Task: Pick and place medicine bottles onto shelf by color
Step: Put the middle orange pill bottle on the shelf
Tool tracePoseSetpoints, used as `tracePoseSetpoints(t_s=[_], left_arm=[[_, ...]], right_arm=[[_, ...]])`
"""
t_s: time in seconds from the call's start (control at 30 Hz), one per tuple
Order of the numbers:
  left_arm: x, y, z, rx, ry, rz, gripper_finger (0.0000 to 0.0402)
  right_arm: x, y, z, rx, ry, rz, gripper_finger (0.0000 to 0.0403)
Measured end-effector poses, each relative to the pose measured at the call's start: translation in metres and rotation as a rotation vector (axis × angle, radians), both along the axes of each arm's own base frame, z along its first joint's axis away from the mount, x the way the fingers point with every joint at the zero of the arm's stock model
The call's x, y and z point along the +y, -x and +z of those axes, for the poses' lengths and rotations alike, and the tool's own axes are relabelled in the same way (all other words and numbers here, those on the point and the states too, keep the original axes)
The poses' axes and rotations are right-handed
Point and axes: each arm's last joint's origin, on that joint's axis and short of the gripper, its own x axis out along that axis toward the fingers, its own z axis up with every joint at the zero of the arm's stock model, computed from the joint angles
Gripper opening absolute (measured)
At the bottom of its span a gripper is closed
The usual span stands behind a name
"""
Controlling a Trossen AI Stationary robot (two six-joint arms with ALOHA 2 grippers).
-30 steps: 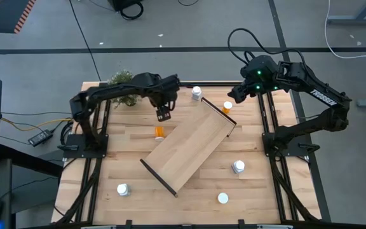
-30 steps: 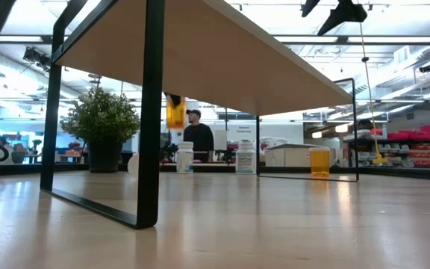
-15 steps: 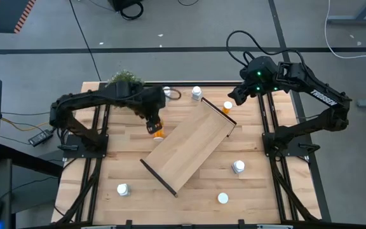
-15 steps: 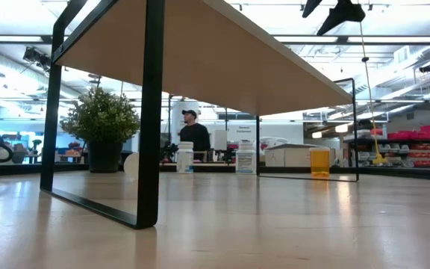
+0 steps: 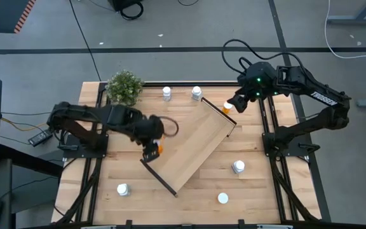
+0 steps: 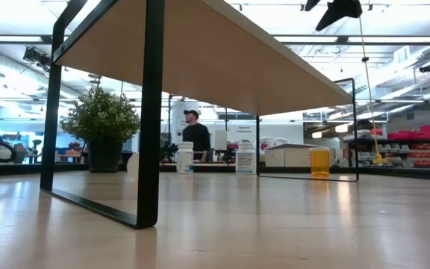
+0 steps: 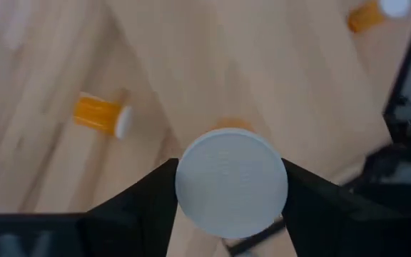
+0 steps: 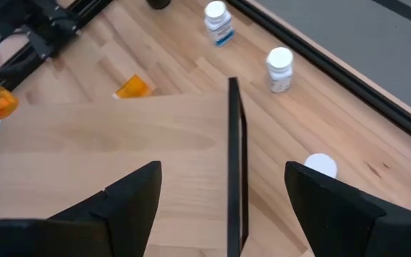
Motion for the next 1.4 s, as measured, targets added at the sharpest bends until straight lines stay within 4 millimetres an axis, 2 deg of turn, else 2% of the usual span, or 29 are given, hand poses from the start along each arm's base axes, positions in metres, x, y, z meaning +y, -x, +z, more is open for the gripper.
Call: tracePoseSetpoints(t_s=[0.2,0.37,0.5,0.93,1.23,1.4], left_arm=[[-0.033,-0.004,-0.014,0.058,0.009,-0.048,0.0226],[-0.047,-0.012,-0.033,0.145,-0.058,-0.066,0.0231],[-0.048,-0.019,-0.044,0.201,-0.083,-0.061,0.0228],[-0.049,-0.024,-0.05,0.2,-0.133,-0.058,0.0235],[-0.049,-0.023,-0.049,0.204,-0.108,-0.065,0.0293],[-0.049,-0.023,-0.035,0.155,-0.099,-0.069,0.0327]], right_arm=[[0.01,-0.002,0.0,0.006,0.021,0.042,0.0303],[0.017,-0.004,0.0,0.009,0.042,0.065,0.0303],[0.021,-0.005,0.0,0.008,0.04,0.085,0.0303],[0.028,-0.005,0.0,0.012,0.034,0.114,0.0303],[0.028,-0.005,0.0,0.012,0.033,0.114,0.0303],[0.03,0.002,-0.006,0.11,0.013,0.116,0.0303]])
